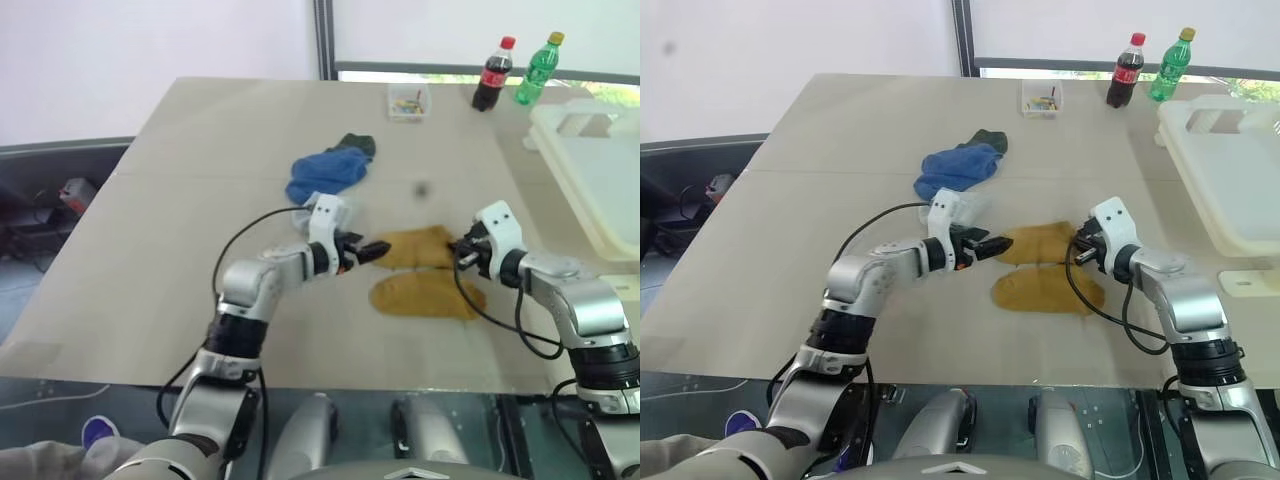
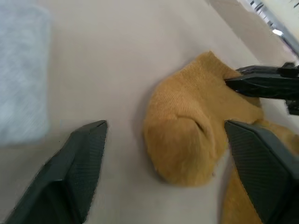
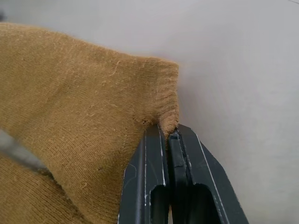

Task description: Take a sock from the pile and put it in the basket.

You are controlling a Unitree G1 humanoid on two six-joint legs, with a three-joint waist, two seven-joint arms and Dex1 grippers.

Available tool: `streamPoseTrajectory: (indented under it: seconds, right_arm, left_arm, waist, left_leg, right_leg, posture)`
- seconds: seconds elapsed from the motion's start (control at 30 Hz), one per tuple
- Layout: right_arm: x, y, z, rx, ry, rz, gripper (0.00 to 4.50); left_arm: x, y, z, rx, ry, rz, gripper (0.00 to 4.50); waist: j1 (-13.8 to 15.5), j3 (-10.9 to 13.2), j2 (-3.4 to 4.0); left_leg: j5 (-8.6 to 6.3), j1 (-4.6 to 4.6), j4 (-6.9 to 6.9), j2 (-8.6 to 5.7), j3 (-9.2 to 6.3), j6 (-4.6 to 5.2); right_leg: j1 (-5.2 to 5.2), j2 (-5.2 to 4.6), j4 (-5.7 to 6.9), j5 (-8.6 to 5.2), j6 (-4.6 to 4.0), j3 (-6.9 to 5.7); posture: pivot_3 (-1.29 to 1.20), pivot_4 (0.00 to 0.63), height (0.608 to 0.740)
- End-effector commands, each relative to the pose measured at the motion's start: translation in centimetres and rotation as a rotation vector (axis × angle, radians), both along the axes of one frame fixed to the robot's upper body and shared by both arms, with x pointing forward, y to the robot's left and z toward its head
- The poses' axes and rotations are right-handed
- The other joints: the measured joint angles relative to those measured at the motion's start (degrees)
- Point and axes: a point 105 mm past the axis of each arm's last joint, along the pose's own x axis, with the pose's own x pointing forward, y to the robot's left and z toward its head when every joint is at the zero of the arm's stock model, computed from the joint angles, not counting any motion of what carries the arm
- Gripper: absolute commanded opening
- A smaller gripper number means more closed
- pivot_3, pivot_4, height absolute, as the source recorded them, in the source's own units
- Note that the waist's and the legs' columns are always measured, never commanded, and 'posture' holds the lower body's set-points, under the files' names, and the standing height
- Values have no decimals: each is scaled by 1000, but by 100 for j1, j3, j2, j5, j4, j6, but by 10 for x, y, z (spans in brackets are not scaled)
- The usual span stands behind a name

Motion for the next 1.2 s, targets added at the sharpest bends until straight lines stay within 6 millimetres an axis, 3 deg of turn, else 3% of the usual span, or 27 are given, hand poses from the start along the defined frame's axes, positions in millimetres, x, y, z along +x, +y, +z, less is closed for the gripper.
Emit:
streamPoseTrajectory:
  seconds: [0.03,0.07,0.1,0.17,0.23,0.37,0.47,0.7,1.07,1.1,1.13,1.2]
  right_arm:
    - [1,-1,14,13,-57,-11,0]
    - [1,-1,17,19,-73,-9,0]
    - [1,0,19,23,-84,-7,0]
    - [-2,1,30,44,-116,1,0]
    - [-8,4,47,123,-136,10,0]
    - [-35,9,70,205,-136,55,0]
    - [-58,10,71,200,-108,70,0]
    - [-87,9,44,172,-22,-13,0]
    - [-91,-2,8,118,48,-114,0]
    - [-92,-2,4,101,57,-106,0]
    - [-93,-2,1,85,63,-91,0]
    - [-94,-2,-1,42,50,-62,0]
  left_arm:
    - [-1,-10,-2,-8,-12,-29,2344]
    - [-1,-12,3,-38,-21,-36,1819]
    - [-2,-12,7,-58,-28,-40,1819]
    - [-7,-13,22,-138,-26,-76,913]
    - [-25,-14,41,-248,22,-190,70]
    - [-48,0,64,-303,62,-287,70]
    - [-58,11,67,-287,90,-305,70]
    - [-73,17,43,-207,174,-307,70]
    - [-67,11,-2,-71,192,-280,70]
    - [-67,10,-4,-66,192,-283,726]
    - [-68,9,-5,-63,189,-286,952]
    - [-68,7,-4,-69,171,-293,1922]
  waist:
    - [-2,0,0]
    - [-3,0,0]
    - [-4,0,0]
    - [-5,1,0]
    - [-18,3,0]
    - [-35,3,2]
    - [-11,3,2]
    - [-10,3,2]
    - [-9,2,3]
    - [-9,2,3]
    - [-4,2,3]
    - [-7,2,3]
  left_leg:
    - [0,0,0,0,0,0]
    - [0,0,0,1,0,0]
    - [0,0,0,1,0,0]
    - [0,-3,0,1,-1,1]
    - [-1,-7,0,2,-2,1]
    - [-1,-7,-1,8,-6,1]
    - [-1,-7,-1,8,-11,2]
    - [-2,-4,0,5,-11,3]
    - [-1,-1,-2,5,-5,3]
    - [-1,-1,-2,5,-5,3]
    - [-2,-1,-2,5,-5,3]
    - [-2,-3,-2,5,-5,3]
  right_leg:
    - [0,0,0,0,0,0]
    - [0,0,0,0,0,-1]
    - [0,0,0,0,0,-1]
    - [-1,0,0,0,0,-1]
    - [-4,0,0,0,0,-2]
    - [-5,3,0,-1,0,-4]
    - [-1,3,-1,-1,0,-10]
    - [1,3,0,-2,1,-10]
    - [1,3,-2,-2,0,-5]
    - [1,3,-2,-3,1,-4]
    - [1,3,-3,-3,1,-5]
    - [1,3,-4,-3,1,-6]
  posture:
    - [0,150,740]
    - [0,150,740]
    - [0,150,740]
    - [0,150,740]
    - [0,150,740]
    - [0,150,740]
    - [0,150,740]
    - [0,150,740]
    - [0,150,740]
    - [0,150,740]
    - [0,150,740]
    - [0,150,740]
